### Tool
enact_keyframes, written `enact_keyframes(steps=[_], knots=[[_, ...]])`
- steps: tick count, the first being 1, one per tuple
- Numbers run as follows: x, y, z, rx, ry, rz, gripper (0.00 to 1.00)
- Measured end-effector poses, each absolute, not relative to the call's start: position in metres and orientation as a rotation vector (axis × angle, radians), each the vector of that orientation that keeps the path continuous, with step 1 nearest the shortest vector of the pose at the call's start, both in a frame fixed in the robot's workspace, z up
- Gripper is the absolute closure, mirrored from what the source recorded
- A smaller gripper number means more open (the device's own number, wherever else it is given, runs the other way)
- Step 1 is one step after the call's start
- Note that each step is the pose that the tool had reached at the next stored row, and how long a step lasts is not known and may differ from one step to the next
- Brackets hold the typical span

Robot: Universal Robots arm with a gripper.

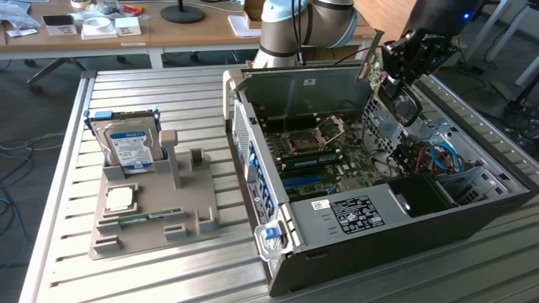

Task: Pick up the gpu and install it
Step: 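Insert the gpu into the slot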

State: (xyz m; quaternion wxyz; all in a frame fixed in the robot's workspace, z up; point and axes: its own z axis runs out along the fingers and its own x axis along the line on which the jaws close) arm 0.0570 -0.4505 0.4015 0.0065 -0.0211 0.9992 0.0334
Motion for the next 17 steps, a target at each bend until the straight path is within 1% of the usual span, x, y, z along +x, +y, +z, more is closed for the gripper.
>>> enact_keyframes(steps=[17], knots=[[0.0570, -0.4505, 0.4007, -0.547, 3.089, 0.107, 0.73]])
